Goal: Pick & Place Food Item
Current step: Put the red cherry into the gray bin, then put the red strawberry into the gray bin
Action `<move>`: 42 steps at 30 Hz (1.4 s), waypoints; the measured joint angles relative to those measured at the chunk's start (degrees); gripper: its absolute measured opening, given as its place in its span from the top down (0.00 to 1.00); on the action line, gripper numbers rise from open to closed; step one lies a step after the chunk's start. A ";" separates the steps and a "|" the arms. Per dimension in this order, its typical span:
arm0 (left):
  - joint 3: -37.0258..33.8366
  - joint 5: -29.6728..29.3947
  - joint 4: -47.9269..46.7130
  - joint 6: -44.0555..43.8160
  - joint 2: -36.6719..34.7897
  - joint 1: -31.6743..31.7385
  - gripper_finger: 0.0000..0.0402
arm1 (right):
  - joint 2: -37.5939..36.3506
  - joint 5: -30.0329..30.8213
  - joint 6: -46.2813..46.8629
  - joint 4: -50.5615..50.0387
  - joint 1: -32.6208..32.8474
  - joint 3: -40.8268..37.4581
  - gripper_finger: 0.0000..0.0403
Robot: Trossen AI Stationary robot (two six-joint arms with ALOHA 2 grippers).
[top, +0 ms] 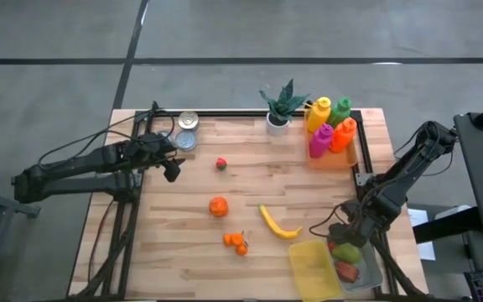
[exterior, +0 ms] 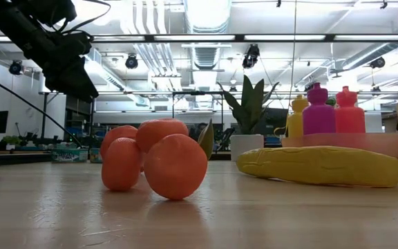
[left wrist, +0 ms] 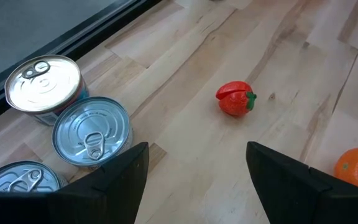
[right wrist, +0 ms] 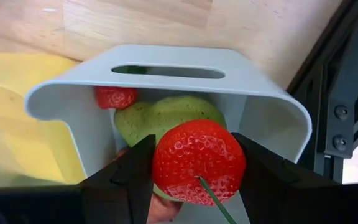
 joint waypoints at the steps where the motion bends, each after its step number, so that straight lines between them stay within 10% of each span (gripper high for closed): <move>1: 0.00 0.00 0.00 0.00 0.00 0.00 0.31 | 0.01 0.02 -0.01 0.14 0.00 -0.14 0.55; 23: 0.00 0.00 0.00 -0.01 0.02 0.00 0.31 | -0.04 0.96 -0.70 0.69 -0.02 0.39 0.35; 42: 0.00 0.00 0.00 -0.01 0.00 0.00 0.31 | -9.49 44.06 -40.42 -0.32 -5.81 4.86 0.35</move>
